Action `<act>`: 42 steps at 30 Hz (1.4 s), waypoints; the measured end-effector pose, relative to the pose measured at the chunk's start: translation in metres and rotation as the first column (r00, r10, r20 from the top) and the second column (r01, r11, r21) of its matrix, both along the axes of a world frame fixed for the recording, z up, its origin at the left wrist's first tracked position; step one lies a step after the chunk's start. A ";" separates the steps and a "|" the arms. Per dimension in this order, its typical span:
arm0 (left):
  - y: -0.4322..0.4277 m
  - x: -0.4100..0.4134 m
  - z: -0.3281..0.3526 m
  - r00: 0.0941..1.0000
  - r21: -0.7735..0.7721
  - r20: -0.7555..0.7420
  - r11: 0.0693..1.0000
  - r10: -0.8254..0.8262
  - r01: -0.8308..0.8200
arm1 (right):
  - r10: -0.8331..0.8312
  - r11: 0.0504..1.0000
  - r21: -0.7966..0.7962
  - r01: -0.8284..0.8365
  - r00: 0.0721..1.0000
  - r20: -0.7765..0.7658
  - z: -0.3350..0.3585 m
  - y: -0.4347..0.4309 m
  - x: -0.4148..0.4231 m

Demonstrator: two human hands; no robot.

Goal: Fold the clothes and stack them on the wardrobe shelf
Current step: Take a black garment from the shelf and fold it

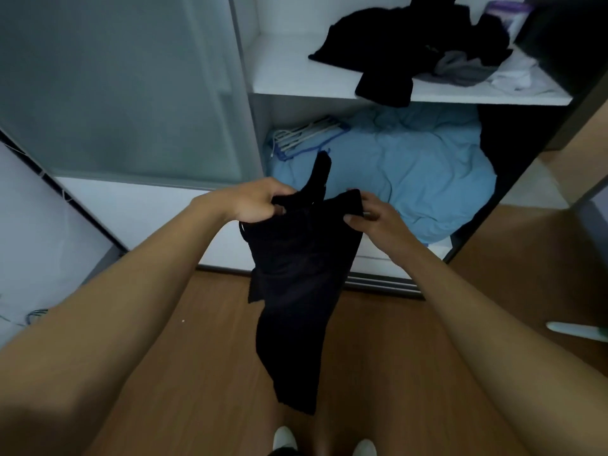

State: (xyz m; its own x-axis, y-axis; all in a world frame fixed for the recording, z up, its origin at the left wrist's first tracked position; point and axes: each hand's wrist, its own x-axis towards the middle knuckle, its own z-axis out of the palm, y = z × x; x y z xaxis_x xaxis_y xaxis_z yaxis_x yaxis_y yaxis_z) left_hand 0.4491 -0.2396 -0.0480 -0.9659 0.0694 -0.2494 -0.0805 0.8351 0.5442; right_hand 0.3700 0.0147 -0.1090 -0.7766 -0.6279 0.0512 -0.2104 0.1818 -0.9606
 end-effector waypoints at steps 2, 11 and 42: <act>0.004 -0.004 0.021 0.997 -0.060 0.057 0.996 -0.055 0.059 | 0.037 0.999 -0.027 -0.037 0.999 -0.011 0.014 -0.004 -0.004; -0.004 -0.001 0.067 0.969 -0.047 0.213 0.989 -0.126 0.140 | 0.138 0.984 -0.115 -0.138 0.990 -0.002 0.052 -0.022 -0.007; 0.033 -0.041 0.004 0.762 0.813 -0.161 0.522 0.627 -0.258 | -0.312 0.906 -0.223 0.361 0.923 0.224 0.073 0.014 -0.029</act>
State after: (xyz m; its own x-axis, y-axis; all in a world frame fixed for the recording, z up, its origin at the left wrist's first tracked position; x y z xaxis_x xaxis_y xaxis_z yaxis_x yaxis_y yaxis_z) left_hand 0.4085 -0.2063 -0.0443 -0.9022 -0.4253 0.0723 0.0462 0.0715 0.9964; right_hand 0.3413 0.0284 -0.0358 -0.9502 -0.3114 0.0146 -0.0007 -0.0448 -0.9990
